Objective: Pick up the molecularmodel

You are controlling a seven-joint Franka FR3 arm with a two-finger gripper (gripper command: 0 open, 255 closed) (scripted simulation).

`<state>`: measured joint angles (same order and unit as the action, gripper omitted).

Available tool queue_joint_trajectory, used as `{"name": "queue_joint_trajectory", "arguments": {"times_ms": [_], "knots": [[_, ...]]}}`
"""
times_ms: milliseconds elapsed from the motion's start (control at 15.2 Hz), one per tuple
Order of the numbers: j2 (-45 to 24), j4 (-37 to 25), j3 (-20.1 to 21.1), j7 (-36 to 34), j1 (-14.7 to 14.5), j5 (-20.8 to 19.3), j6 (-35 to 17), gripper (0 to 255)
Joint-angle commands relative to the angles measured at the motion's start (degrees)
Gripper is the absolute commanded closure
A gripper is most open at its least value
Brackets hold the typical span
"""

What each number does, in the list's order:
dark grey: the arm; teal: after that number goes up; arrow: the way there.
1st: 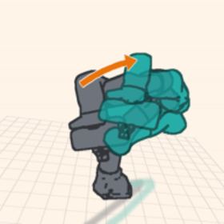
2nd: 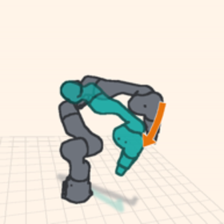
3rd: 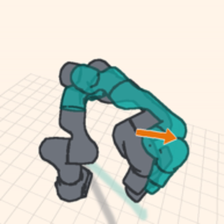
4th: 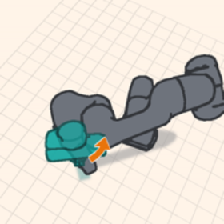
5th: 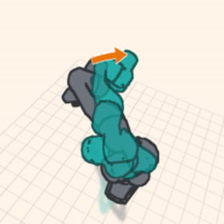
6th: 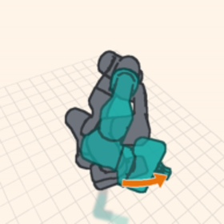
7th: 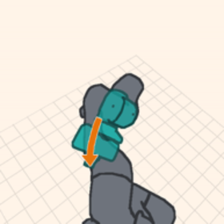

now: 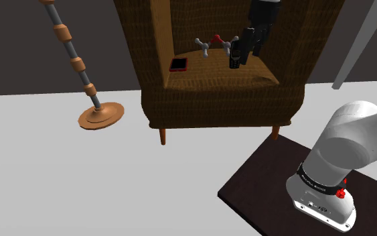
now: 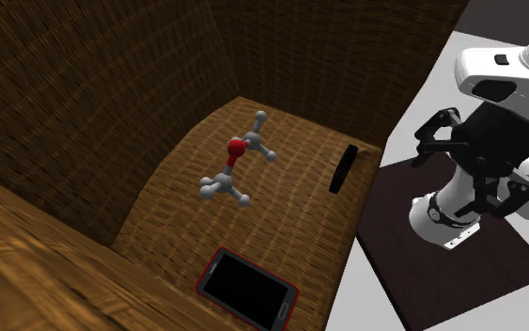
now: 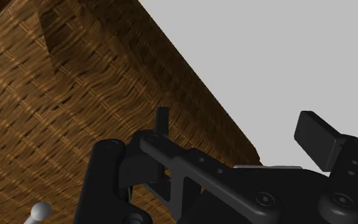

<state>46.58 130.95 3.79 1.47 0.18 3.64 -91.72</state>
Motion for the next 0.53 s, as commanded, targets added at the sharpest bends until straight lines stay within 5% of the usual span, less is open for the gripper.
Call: {"name": "queue_joint_trajectory", "arguments": {"times_ms": [0,462], "knots": [[0.0,0.0,0.0,0.0,0.0,0.0,0.0,0],[-11.7,-6.6,-3.4,5.1,2.5,-5.4,-5.1,0]]}}
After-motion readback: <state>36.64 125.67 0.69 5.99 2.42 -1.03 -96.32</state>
